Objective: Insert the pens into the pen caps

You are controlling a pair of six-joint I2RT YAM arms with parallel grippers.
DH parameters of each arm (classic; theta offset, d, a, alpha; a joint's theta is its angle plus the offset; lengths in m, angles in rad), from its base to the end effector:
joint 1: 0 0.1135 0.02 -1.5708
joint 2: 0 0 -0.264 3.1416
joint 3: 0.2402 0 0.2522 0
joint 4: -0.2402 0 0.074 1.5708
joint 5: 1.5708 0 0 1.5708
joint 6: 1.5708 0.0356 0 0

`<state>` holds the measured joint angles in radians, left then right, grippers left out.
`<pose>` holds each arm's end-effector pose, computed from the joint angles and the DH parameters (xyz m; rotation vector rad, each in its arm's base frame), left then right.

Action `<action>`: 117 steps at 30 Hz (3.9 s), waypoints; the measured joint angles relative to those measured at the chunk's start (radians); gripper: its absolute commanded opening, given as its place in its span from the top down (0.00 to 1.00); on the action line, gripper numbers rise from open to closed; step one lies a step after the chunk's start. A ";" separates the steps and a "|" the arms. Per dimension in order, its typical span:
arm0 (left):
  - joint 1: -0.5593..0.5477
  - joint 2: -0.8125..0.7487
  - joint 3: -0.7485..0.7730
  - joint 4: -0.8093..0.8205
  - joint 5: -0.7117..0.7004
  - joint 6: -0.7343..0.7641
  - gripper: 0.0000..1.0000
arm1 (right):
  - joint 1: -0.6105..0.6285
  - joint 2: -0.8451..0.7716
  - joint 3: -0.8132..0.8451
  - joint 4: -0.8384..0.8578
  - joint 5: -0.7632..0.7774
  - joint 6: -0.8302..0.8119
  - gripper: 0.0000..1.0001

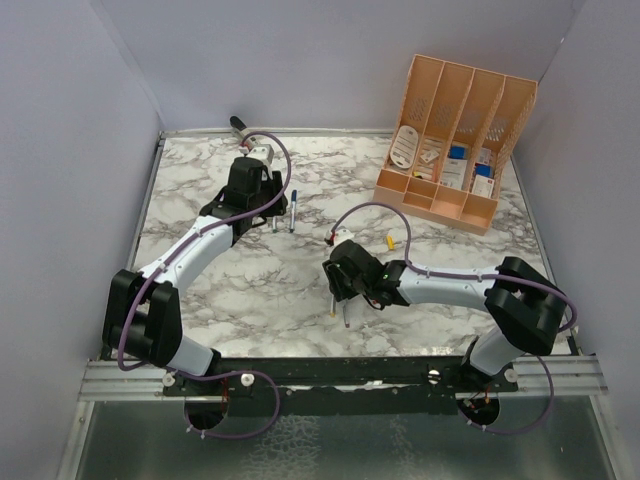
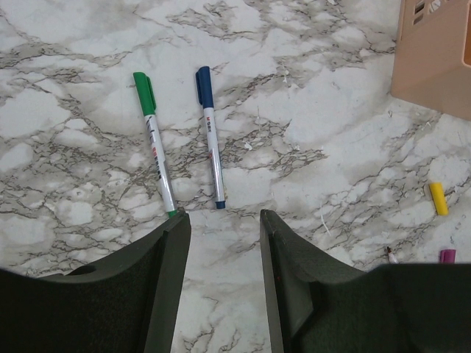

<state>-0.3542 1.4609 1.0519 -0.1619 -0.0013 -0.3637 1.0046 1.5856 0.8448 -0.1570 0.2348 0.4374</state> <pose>0.3113 -0.1151 0.2743 -0.0111 2.1709 -0.4153 0.1748 0.2596 0.1715 -0.5920 2.3947 0.3508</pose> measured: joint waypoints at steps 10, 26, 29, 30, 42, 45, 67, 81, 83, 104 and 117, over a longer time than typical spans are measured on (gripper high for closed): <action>0.000 0.000 -0.007 0.004 0.000 0.000 0.54 | 0.042 0.033 0.046 0.003 0.000 -0.001 0.72; 0.000 0.000 -0.028 0.006 0.000 0.000 0.54 | 0.081 0.084 0.053 0.000 -0.005 0.013 0.72; 0.000 0.000 -0.029 0.011 0.000 0.000 0.54 | 0.084 0.080 0.053 -0.003 0.011 0.016 0.72; 0.000 0.000 -0.029 0.014 0.000 -0.001 0.54 | 0.085 0.079 0.053 -0.006 0.019 0.019 0.72; 0.000 0.000 -0.036 0.021 0.001 -0.001 0.54 | 0.089 0.078 0.053 -0.038 0.073 0.067 0.71; 0.000 0.000 -0.036 0.021 0.001 -0.001 0.54 | 0.089 0.078 0.053 -0.053 0.084 0.082 0.71; 0.000 0.000 -0.039 0.026 0.005 -0.003 0.54 | 0.092 0.194 0.153 -0.076 0.122 0.141 0.99; 0.000 -0.017 -0.103 0.100 0.062 0.014 0.53 | 0.031 0.073 0.151 -0.084 0.232 0.118 0.99; 0.000 -0.039 -0.135 0.129 0.089 0.018 0.53 | -0.031 -0.020 0.119 -0.008 0.230 0.105 0.99; 0.001 -0.053 -0.426 1.297 0.927 -0.404 0.37 | -0.123 -0.457 -0.264 0.923 0.141 -0.166 0.99; -0.043 0.138 -0.360 1.690 1.042 -0.793 0.40 | -0.136 -0.483 -0.278 1.034 -0.039 -0.153 0.99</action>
<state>-0.3969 1.5990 0.6918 1.5280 1.0405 -1.1564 0.8684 1.1027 0.5663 0.8772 0.1955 0.2844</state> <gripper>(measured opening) 0.601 0.042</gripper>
